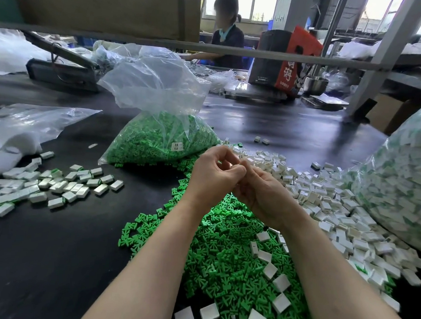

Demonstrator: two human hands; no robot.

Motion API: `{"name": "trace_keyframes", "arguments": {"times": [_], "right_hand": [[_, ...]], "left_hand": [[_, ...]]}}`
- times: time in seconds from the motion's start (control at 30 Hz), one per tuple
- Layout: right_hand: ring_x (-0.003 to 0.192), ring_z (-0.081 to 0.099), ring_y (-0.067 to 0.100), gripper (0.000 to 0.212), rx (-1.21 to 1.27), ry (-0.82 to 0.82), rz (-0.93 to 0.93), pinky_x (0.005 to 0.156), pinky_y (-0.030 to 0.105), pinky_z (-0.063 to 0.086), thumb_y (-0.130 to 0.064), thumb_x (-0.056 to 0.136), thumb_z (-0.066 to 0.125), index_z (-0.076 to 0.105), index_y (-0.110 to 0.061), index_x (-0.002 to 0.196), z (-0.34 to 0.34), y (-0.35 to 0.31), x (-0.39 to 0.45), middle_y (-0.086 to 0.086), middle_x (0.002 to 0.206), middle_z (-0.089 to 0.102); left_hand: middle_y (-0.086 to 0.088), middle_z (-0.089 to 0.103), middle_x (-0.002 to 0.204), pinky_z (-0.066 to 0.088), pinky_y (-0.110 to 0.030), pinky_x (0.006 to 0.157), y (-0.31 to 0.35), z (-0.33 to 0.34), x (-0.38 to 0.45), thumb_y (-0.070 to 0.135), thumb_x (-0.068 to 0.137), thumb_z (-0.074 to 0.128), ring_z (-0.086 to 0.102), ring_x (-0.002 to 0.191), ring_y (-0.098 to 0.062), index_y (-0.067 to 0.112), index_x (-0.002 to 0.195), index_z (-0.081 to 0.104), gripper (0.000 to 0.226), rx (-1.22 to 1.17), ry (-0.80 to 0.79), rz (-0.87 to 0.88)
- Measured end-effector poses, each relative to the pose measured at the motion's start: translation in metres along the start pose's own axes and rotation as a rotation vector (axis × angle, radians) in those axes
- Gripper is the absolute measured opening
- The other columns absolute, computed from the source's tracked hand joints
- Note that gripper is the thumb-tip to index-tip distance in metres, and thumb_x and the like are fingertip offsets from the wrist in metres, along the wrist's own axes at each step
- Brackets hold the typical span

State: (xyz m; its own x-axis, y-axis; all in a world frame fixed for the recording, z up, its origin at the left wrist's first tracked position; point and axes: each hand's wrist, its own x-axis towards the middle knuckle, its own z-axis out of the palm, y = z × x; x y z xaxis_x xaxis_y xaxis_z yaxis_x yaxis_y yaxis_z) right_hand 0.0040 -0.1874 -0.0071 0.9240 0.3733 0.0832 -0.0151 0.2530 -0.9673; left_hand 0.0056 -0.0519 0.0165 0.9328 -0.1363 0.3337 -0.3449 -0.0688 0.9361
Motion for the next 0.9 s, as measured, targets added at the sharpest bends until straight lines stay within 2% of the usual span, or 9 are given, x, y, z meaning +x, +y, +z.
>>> {"name": "trace_keyframes", "arguments": {"times": [0.13,0.33,0.4,0.47,0.6,0.7,0.77,0.83,0.9], "right_hand": [[0.095,0.043,0.026,0.059,0.025,0.030,-0.005,0.078,0.027,0.036,-0.066,0.068,0.076,0.074,-0.021,0.107,0.000,0.002,0.000,0.018,0.115,0.052],[0.109,0.036,0.029,0.068,0.062,0.080,-0.008,0.085,0.032,0.035,-0.059,0.071,0.078,0.068,-0.002,0.107,0.001,0.003,0.000,0.024,0.115,0.048],[0.112,0.034,0.028,0.072,0.065,0.115,-0.024,0.090,0.038,0.031,-0.053,0.077,0.074,0.057,0.008,0.112,0.002,0.003,-0.001,0.040,0.118,0.047],[0.113,0.032,0.028,0.061,0.051,0.142,-0.032,0.093,0.043,0.025,-0.044,0.084,0.065,0.054,0.009,0.113,0.006,0.001,-0.003,0.053,0.129,0.029],[0.114,0.031,0.027,0.067,0.057,0.201,-0.040,0.095,0.043,0.021,-0.038,0.088,0.058,0.044,0.019,0.121,0.010,-0.001,-0.003,0.052,0.132,0.021],[0.113,0.032,0.026,0.060,0.051,0.208,-0.046,0.096,0.043,0.023,-0.042,0.087,0.059,0.055,0.012,0.113,0.013,-0.001,-0.002,0.052,0.132,0.024],[0.110,0.032,0.026,0.053,0.038,0.189,-0.041,0.092,0.042,0.026,-0.047,0.085,0.062,0.067,0.002,0.103,0.012,0.000,-0.001,0.051,0.120,0.040],[0.101,0.037,0.027,0.060,-0.001,0.164,-0.038,0.081,0.037,0.030,-0.052,0.085,0.060,0.065,0.004,0.104,0.012,0.001,0.000,0.026,0.109,0.051],[0.082,0.043,0.028,0.071,-0.070,0.156,-0.023,0.072,0.033,0.031,-0.054,0.088,0.054,0.057,0.012,0.111,0.010,0.001,0.000,0.016,0.092,0.056]], "left_hand": [[-0.012,0.046,0.063,0.037,-0.024,0.047,0.000,0.004,-0.002,0.018,0.069,0.059,0.040,0.053,-0.018,0.016,0.065,0.051,0.009,-0.034,0.024,0.003],[-0.018,0.049,0.065,0.043,-0.030,0.051,-0.002,0.008,-0.002,0.013,0.071,0.059,0.046,0.055,-0.023,0.010,0.067,0.052,0.009,-0.091,0.035,-0.024],[-0.017,0.050,0.063,0.046,-0.034,0.054,-0.004,0.008,-0.002,0.004,0.077,0.060,0.048,0.055,-0.023,0.008,0.069,0.052,0.012,-0.106,0.037,-0.030],[-0.018,0.050,0.063,0.046,-0.038,0.056,-0.004,0.009,-0.003,0.001,0.080,0.060,0.049,0.056,-0.025,0.006,0.070,0.053,0.014,-0.109,0.043,-0.028],[-0.018,0.050,0.064,0.045,-0.040,0.057,0.000,0.011,-0.004,0.015,0.070,0.059,0.047,0.059,-0.026,0.006,0.069,0.053,0.011,-0.110,0.051,-0.021],[-0.019,0.048,0.062,0.043,-0.041,0.057,0.000,0.009,-0.003,0.015,0.070,0.058,0.045,0.058,-0.027,0.005,0.070,0.053,0.011,-0.133,0.041,-0.034],[-0.015,0.047,0.058,0.042,-0.038,0.056,-0.001,0.007,-0.001,0.015,0.072,0.058,0.044,0.055,-0.025,0.007,0.070,0.054,0.009,-0.148,0.031,-0.044],[-0.008,0.046,0.052,0.042,-0.033,0.053,-0.002,0.004,0.000,0.010,0.076,0.058,0.044,0.051,-0.021,0.009,0.069,0.055,0.008,-0.162,0.020,-0.048],[0.001,0.046,0.047,0.043,-0.026,0.046,-0.003,0.003,0.001,0.002,0.081,0.057,0.045,0.043,-0.017,0.009,0.068,0.055,0.015,-0.175,0.009,-0.052]]}}
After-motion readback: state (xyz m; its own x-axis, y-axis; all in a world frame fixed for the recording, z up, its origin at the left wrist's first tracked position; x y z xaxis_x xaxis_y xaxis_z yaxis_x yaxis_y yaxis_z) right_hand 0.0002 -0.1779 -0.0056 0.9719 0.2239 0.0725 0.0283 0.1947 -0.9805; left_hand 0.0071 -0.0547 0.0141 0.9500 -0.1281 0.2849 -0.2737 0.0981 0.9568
